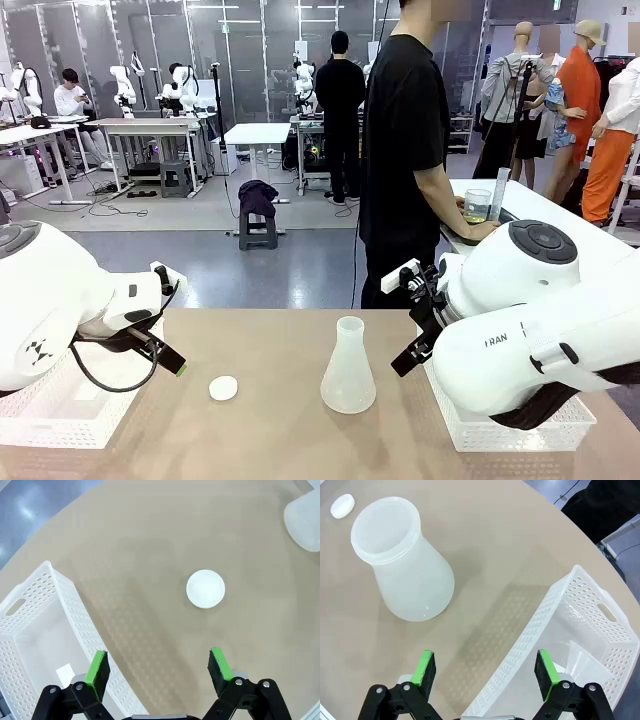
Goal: Prepare the solutions needed for the experiment.
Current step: Pick up the Plastic Funnel and insert it into the Big flask.
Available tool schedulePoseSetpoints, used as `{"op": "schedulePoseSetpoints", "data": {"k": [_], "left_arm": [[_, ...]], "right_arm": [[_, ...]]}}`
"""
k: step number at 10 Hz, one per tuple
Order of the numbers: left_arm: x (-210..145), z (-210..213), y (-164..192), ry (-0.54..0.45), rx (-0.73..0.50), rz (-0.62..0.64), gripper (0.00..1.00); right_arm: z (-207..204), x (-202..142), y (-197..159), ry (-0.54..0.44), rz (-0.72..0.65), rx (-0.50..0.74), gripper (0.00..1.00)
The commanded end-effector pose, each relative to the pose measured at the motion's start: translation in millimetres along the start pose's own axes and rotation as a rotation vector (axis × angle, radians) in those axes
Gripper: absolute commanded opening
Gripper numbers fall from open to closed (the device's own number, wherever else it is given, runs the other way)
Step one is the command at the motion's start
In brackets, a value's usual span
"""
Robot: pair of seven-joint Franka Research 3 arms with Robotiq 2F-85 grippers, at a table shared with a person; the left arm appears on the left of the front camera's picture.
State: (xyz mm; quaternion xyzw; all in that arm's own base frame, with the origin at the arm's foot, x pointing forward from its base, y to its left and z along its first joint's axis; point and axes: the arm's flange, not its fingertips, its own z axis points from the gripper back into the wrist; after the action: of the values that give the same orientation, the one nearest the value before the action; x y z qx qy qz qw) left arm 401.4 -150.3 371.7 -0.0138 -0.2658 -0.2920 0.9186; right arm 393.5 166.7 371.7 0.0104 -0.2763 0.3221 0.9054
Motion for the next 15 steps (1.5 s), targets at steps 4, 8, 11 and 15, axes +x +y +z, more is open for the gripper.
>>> {"op": "schedulePoseSetpoints", "data": {"k": [4,8,11,15], "left_arm": [[0.1,0.0,-0.2,0.0,0.0,0.0,1.0],[0.1,0.0,-0.2,0.0,0.0,0.0,1.0],[0.1,0.0,-0.2,0.0,0.0,0.0,1.0],[0.1,0.0,-0.2,0.0,0.0,0.0,1.0]], "right_arm": [[0.0,0.0,0.0,0.0,0.0,0.0,1.0],[0.0,0.0,0.0,0.0,0.0,0.0,1.0],[0.0,0.0,0.0,0.0,0.0,0.0,1.0],[0.0,0.0,0.0,0.0,0.0,0.0,1.0]]}}
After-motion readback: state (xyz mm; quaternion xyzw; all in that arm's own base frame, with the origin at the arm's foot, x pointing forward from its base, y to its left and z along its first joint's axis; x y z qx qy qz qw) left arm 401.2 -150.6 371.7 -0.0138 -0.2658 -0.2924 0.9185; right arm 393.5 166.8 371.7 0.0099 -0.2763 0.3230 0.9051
